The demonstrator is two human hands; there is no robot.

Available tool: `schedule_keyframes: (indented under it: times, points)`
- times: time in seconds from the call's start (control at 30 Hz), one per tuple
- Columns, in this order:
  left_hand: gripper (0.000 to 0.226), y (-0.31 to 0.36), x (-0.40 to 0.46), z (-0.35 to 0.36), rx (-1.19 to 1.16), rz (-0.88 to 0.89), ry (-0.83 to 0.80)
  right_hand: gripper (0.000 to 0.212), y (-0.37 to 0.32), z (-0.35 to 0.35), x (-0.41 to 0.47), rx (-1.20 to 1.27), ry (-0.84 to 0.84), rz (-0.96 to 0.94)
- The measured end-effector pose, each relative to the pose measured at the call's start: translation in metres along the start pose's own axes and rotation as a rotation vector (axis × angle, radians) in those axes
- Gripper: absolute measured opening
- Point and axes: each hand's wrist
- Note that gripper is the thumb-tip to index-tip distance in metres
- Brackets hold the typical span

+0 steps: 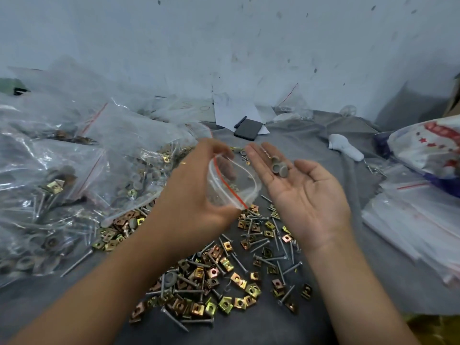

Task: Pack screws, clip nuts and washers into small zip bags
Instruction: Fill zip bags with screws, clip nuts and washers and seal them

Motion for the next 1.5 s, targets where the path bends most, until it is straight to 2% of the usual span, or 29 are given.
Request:
schedule_keyframes:
  times: [0.1,0.2,0.3,0.4,0.47,0.6,0.73,0.9,0.97,1.07,1.17,1.27,1.33,1.37,1.43,1.5]
  points:
    - [0.068,0.004,-0.001,0.011,0.083,0.036,0.005,0.063,-0.001,0.011,-0.006,-0.040,-0.068,-0.029]
    - [0.071,0.004,-0.001,0.018,0.178,0.056,0.032,0.071,0.002,0.021,-0.013,-0.237,-0.141,-0.062]
    - [0.069,0.006,0.001,0.021,0.200,0.046,0.042,0.064,0.006,0.026,-0.021,-0.494,-0.224,-0.051]
    - [0.057,0.007,-0.001,0.021,0.121,0.034,0.044,0.051,0.008,0.029,-0.026,-0.709,-0.281,-0.011]
    - [0.052,0.008,-0.003,0.020,-0.012,-0.019,0.029,0.046,0.006,0.032,-0.029,-0.872,-0.270,-0.004]
    - [0.061,0.010,-0.006,0.017,-0.126,-0.092,0.011,0.041,-0.002,0.046,-0.029,-1.201,-0.224,-0.082]
    - [0.062,0.004,-0.003,0.019,-0.211,-0.122,0.011,0.033,-0.003,0.062,-0.026,-1.619,-0.277,-0.074]
    - [0.060,0.002,-0.001,0.020,-0.193,-0.182,-0.010,0.017,0.012,0.081,-0.010,-2.330,-0.252,-0.044]
    - [0.061,0.004,0.000,0.019,-0.163,-0.173,-0.008,0.015,0.018,0.092,-0.004,-2.456,-0.257,0.013]
    - [0.066,0.004,0.001,0.016,-0.156,-0.184,0.022,0.011,0.022,0.100,-0.001,-2.529,-0.308,0.008]
    - [0.068,0.003,0.004,0.013,-0.163,-0.182,0.039,0.016,0.024,0.096,0.000,-2.595,-0.393,-0.070]
    - [0.061,0.001,0.006,0.011,-0.186,-0.219,0.077,0.014,0.020,0.090,-0.003,-2.333,-0.376,-0.153]
    - [0.060,-0.002,0.006,0.008,-0.228,-0.243,0.119,0.012,0.012,0.091,0.001,-2.011,-0.366,-0.367]
    - [0.062,-0.004,0.006,0.006,-0.263,-0.247,0.151,0.014,0.006,0.091,0.008,-1.822,-0.334,-0.475]
    - [0.062,-0.006,0.008,0.000,-0.347,-0.245,0.248,0.021,-0.006,0.082,0.036,-1.578,-0.139,-0.614]
    - [0.059,-0.006,0.011,-0.007,-0.391,-0.245,0.357,0.028,-0.012,0.058,0.073,-1.690,0.071,-0.633]
Point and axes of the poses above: each hand's wrist, its own x-axis towards the middle knuckle, its own z-axis out of the palm, y = z × x, and after that the axes turned 3 degrees about x, right-handed
